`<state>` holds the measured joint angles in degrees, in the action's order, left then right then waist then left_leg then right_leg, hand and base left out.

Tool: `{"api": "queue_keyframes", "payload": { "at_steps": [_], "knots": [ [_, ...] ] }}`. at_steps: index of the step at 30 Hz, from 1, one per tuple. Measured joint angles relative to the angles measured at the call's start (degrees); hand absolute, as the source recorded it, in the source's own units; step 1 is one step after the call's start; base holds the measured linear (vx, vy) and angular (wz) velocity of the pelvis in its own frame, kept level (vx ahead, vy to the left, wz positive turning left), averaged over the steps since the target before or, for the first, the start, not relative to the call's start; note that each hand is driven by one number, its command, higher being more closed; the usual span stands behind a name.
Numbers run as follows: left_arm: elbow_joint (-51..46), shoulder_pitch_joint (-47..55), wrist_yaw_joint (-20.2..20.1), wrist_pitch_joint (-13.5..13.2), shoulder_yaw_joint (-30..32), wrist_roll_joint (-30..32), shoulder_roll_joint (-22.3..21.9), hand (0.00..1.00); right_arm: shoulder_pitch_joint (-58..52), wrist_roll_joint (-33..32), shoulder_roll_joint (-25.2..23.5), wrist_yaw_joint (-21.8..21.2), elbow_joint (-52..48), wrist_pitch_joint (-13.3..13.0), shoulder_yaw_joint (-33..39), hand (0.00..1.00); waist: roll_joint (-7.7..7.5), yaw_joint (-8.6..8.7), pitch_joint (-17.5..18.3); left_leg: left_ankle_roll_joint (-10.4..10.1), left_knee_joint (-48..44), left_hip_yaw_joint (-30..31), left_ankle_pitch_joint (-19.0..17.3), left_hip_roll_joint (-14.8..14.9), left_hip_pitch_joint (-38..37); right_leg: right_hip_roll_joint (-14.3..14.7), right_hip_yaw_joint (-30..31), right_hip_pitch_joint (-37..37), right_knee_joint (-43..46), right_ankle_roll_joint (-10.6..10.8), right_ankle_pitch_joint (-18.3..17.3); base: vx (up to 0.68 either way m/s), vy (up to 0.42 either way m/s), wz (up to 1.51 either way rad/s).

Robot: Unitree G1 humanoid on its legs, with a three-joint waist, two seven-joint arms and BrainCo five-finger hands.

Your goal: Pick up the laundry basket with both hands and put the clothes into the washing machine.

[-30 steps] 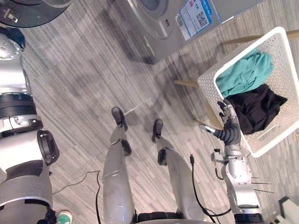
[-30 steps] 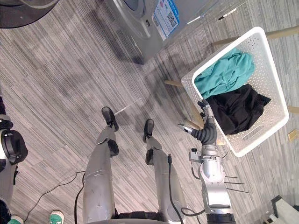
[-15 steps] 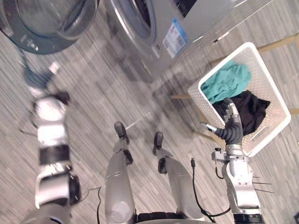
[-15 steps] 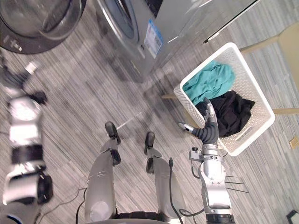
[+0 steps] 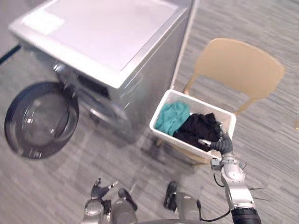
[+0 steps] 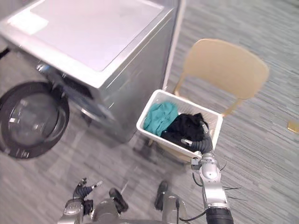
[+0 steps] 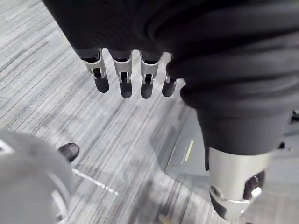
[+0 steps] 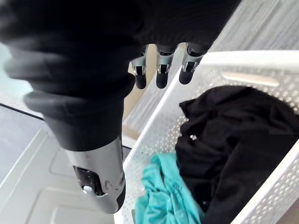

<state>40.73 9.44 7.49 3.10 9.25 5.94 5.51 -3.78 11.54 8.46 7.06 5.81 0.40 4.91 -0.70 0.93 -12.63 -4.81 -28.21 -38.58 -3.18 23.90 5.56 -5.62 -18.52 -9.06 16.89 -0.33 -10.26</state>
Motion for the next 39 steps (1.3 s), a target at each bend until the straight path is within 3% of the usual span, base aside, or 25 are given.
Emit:
{"api": "queue_keyframes", "payload": {
  "at_steps": [1, 2, 3, 4, 5, 7, 9, 10, 11, 12, 13, 16, 19, 23, 29, 30, 36, 37, 39],
  "knots": [
    [0.5, 0.6, 0.0, 0.0, 0.0, 0.2, -0.4, 0.0, -0.7, 0.3, 0.3, 0.0, 0.1, 0.0, -0.8, 0.0, 0.53, -0.09, 0.3, 0.8, -3.5, 1.0, 0.5, 1.6, 0.1, 0.6, 0.9, 1.1, 0.1, -0.1, -0.5, 0.13, -0.17, -0.96],
    [0.9, 1.6, 0.1, -0.1, 0.2, 0.4, -1.0, 0.0, -2.0, 0.4, 0.9, -0.3, 0.4, 0.0, -2.0, 0.0, 1.47, -0.07, 1.5, 4.5, -9.1, 4.9, 2.9, 3.4, 0.9, 1.8, 3.2, 2.5, 0.0, -0.5, -1.3, 0.17, -0.135, -0.89],
    [1.7, 1.8, 0.1, -0.2, 0.1, 0.5, -1.0, 0.0, -2.4, 0.4, 1.5, -0.7, 0.8, 0.1, -2.9, 0.0, 2.11, -0.09, 2.3, 7.1, -13.0, 9.6, 5.7, 3.4, 2.9, 2.3, 5.2, 3.4, -0.3, -1.2, -1.1, 0.22, -0.112, -1.0],
    [2.7, 1.8, 0.1, -0.3, 0.1, 0.5, -1.0, 0.0, -2.3, 0.5, 1.9, -0.9, 1.3, 0.1, -3.9, 0.0, 2.06, -0.12, 2.4, 6.1, -16.2, 14.4, 6.2, 2.8, 5.4, 2.8, 7.2, 4.1, -0.8, -1.6, -1.0, 0.32, -0.062, -1.08],
    [3.7, 1.7, 0.1, -0.7, -0.2, 0.5, -1.2, 0.0, -1.2, 1.2, 2.2, -1.0, 2.8, 0.1, -4.9, 0.0, 2.37, -0.31, 2.8, 2.7, -18.0, 19.3, 0.4, -0.2, 6.8, 2.6, 10.2, 4.6, -1.5, -2.0, -0.9, 0.28, -0.012, -1.13],
    [5.6, 1.8, 0.1, -1.3, -1.3, 0.5, -1.0, 0.0, 0.1, 3.2, 3.2, -1.3, 5.4, 0.2, -6.4, 0.0, 2.51, -0.59, 2.9, 0.1, -12.1, 25.0, -4.7, -6.3, 7.7, 2.5, 13.6, 6.9, -3.3, -2.1, 0.1, 0.28, 0.027, -1.01],
    [6.1, 1.8, 0.1, -1.3, -2.0, 0.9, -0.8, 0.0, 1.3, 4.6, 3.6, -2.0, 7.6, 0.1, -7.5, 0.0, 2.55, -0.65, 2.9, -0.7, -2.6, 28.5, -5.3, -10.1, 7.6, 2.4, 14.2, 7.7, -3.3, -1.8, 0.6, 0.19, 0.084, -0.58],
    [6.2, 1.7, 0.1, -1.5, -2.6, 1.2, -0.9, 0.0, 4.0, 5.6, 4.8, -2.3, 10.8, 0.1, -9.2, 0.0, 2.89, -1.04, 3.0, -2.0, 8.5, 33.4, -4.7, -13.9, 7.3, 2.5, 15.1, 7.7, -3.2, -1.4, 0.8, 0.18, 0.139, -0.48],
    [6.4, 1.7, 0.1, -1.7, -2.7, 1.2, -0.9, 0.0, 4.7, 5.9, 5.3, -2.3, 11.5, 0.1, -9.6, 0.0, 3.18, -1.14, 3.1, -2.4, 10.4, 34.3, -4.0, -14.5, 7.0, 2.5, 15.3, 7.8, -3.2, -1.2, 0.8, 0.18, 0.16, -0.71],
    [7.4, 1.5, 0.2, -2.2, -3.5, 1.3, -1.3, 0.0, 6.9, 7.2, 7.1, -2.3, 13.3, 0.1, -11.2, 0.0, 4.55, -1.95, 3.3, -3.8, 16.2, 36.2, 1.3, -15.6, 6.7, 3.3, 15.9, 7.8, -3.2, 0.2, 0.9, 0.22, 0.233, -0.71],
    [9.2, 1.1, 0.0, -2.4, -4.5, 1.5, -1.5, 0.0, 9.0, 8.7, 8.4, -2.4, 13.9, 0.0, -13.5, 0.0, 5.9, -2.14, 3.0, 0.1, 16.8, 36.4, 5.1, -16.0, 6.7, 3.9, 16.3, 8.8, -3.8, 1.9, 0.1, 0.18, 0.196, -0.59],
    [10.5, 0.3, 0.1, -2.6, -4.8, 1.7, 0.5, 0.0, 12.3, 11.7, 8.8, -3.6, 15.4, -0.2, -16.8, 0.0, 3.43, -1.85, 3.1, 0.9, 20.3, 35.1, 5.9, -19.8, 5.7, -0.2, 16.4, 8.7, -5.0, 4.1, -0.3, 0.16, 0.233, 0.03],
    [10.8, 0.0, 0.2, -2.8, -6.1, 2.8, 0.5, 0.0, 17.6, 13.6, 9.0, -3.9, 19.2, -0.3, -19.7, 0.0, 3.7, -2.25, 2.2, 2.2, 22.3, 34.9, 6.8, -22.5, 5.6, -2.6, 15.9, 8.6, -6.2, 5.9, -0.1, 0.07, 0.159, 0.16],
    [10.8, -3.6, 0.5, -3.6, -6.4, 3.3, 0.9, 0.0, 29.0, 16.2, 9.1, -3.6, 27.3, -0.6, -24.3, 0.0, 4.85, -5.28, -2.6, 4.1, 23.5, 35.0, 8.6, -23.1, 10.2, -3.3, 15.4, 3.5, -5.8, 6.6, 0.8, -0.04, 0.083, 0.07],
    [9.0, -6.9, 2.8, -4.3, -6.3, 2.4, 1.1, 0.0, 44.3, 18.3, 11.6, -1.7, 39.3, 0.1, -26.2, 0.0, 5.57, -6.8, -10.4, 4.4, 26.3, 37.0, 12.3, -23.3, 14.2, -3.1, 13.7, -2.0, -3.5, 6.6, 1.3, -0.05, 0.015, 0.15],
    [8.7, -7.8, 3.1, -4.4, -6.3, 1.7, 1.1, 0.0, 46.8, 18.3, 12.5, -1.0, 41.2, 0.1, -26.2, 0.0, 5.82, -7.83, -11.7, 4.3, 26.4, 37.2, 12.7, -23.3, 15.5, -3.1, 13.6, -3.6, -2.6, 6.6, 1.3, -0.04, 0.005, 0.05],
    [8.1, -12.7, 5.2, -5.2, -6.6, -1.9, 0.7, 0.0, 52.3, 18.3, 13.4, 2.7, 49.7, 2.0, -26.2, 0.0, 7.1, -10.28, -12.8, 3.5, 28.5, 41.4, 15.1, -24.1, 22.2, -3.7, 9.6, -11.5, 2.6, 6.1, -0.7, -0.01, -0.021, 0.33],
    [7.7, -13.5, 5.2, -5.5, -6.5, -2.0, 0.4, 0.0, 53.3, 18.2, 13.6, 4.3, 49.0, 2.1, -26.2, 1.0, 7.08, -10.59, -12.9, 3.4, 28.5, 42.0, 15.5, -24.0, 23.6, -3.7, 8.8, -13.2, 3.9, 5.8, -1.1, 0.0, -0.047, 0.31],
    [6.5, -14.3, 5.2, -5.7, -6.6, -3.1, -0.7, 0.0, 54.6, 18.2, 14.4, 5.2, 48.9, 2.2, -26.4, 1.0, 7.07, -11.38, -12.9, 3.2, 28.5, 42.6, 15.8, -24.2, 24.8, -4.1, 7.8, -14.6, 5.4, 5.7, -2.1, 0.0, -0.051, 0.2]
  ]
}}
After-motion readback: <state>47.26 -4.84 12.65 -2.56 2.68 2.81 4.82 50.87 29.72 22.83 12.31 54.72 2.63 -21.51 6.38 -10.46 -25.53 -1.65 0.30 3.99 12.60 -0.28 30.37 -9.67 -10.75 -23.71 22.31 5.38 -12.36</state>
